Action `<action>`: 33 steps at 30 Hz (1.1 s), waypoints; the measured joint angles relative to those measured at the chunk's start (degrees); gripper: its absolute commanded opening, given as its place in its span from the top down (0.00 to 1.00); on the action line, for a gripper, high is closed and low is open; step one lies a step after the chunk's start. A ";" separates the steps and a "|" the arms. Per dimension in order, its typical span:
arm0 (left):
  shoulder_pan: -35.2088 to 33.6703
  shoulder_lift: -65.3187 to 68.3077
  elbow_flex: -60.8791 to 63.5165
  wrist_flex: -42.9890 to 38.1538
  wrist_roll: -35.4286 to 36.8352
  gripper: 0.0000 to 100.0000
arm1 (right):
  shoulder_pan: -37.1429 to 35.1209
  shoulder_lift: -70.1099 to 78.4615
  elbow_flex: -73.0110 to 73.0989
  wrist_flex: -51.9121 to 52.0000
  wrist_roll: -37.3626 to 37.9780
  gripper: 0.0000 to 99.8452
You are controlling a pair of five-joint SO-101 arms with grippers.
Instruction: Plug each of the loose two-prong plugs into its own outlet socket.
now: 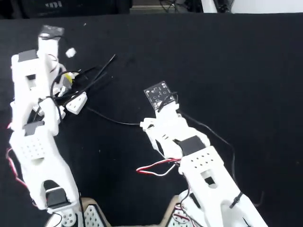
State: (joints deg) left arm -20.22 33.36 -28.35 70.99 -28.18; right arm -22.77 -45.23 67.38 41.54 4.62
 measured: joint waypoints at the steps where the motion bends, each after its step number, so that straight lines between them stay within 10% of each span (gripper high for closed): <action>1: 0.44 1.32 -2.02 1.58 -1.85 0.75 | 0.00 0.00 0.00 0.00 0.00 0.88; 18: -0.18 24.09 -30.59 3.08 -4.57 0.76 | 0.00 0.00 0.00 0.00 0.00 0.88; 24: -0.09 25.41 -32.26 4.04 -4.57 0.98 | 0.00 0.00 0.00 0.00 0.00 0.88; 33: -0.44 26.73 -43.60 15.91 -4.57 0.97 | 0.00 0.00 0.00 0.00 0.00 0.88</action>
State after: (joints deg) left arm -20.66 60.09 -71.96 86.90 -32.75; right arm -22.77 -45.23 67.38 41.54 4.62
